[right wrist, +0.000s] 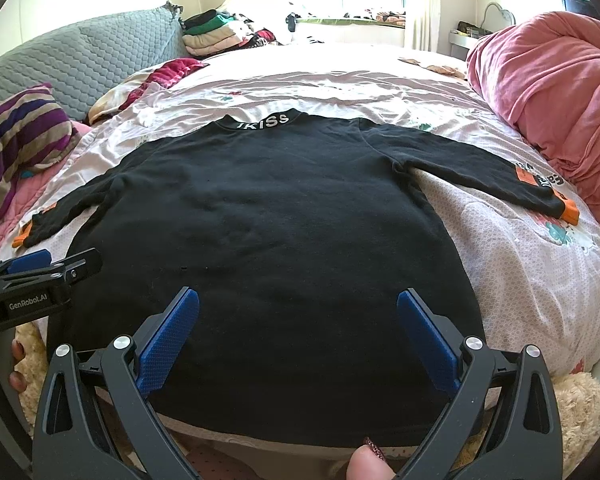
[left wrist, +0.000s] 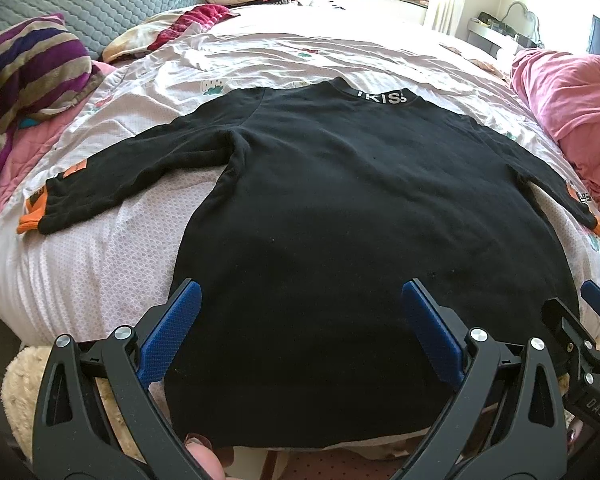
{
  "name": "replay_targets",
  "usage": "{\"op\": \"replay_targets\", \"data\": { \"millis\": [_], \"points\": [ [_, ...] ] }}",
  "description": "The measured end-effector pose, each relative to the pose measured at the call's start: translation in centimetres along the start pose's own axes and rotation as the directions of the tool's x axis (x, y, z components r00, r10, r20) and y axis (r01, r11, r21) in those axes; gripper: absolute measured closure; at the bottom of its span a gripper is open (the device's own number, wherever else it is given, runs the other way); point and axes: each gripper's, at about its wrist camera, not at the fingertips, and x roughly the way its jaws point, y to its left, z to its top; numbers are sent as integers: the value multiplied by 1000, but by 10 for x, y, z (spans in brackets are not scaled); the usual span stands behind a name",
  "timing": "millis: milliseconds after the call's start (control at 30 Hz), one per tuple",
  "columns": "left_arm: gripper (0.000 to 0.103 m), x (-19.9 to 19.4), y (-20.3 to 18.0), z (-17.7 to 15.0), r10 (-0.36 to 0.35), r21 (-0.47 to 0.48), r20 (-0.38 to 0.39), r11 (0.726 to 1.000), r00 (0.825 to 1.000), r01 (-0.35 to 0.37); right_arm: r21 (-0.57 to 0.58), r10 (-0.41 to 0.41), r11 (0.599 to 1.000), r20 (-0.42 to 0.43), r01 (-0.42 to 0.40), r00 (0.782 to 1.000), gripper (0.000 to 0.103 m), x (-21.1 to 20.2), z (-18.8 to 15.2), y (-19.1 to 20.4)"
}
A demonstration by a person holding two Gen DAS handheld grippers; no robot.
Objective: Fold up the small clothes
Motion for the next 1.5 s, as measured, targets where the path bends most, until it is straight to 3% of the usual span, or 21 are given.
{"op": "replay_targets", "data": {
  "millis": [767,1500],
  "points": [
    [9,7,-3,4,5,3,-5,1000,1000,-5,5,3,1000,-3,-3,1000,4,1,3,0],
    [9,26,-26,53,-2,18,4,1000,1000,2,33,-31,999,30,30,999,4,18,74,-41]
  ]
}}
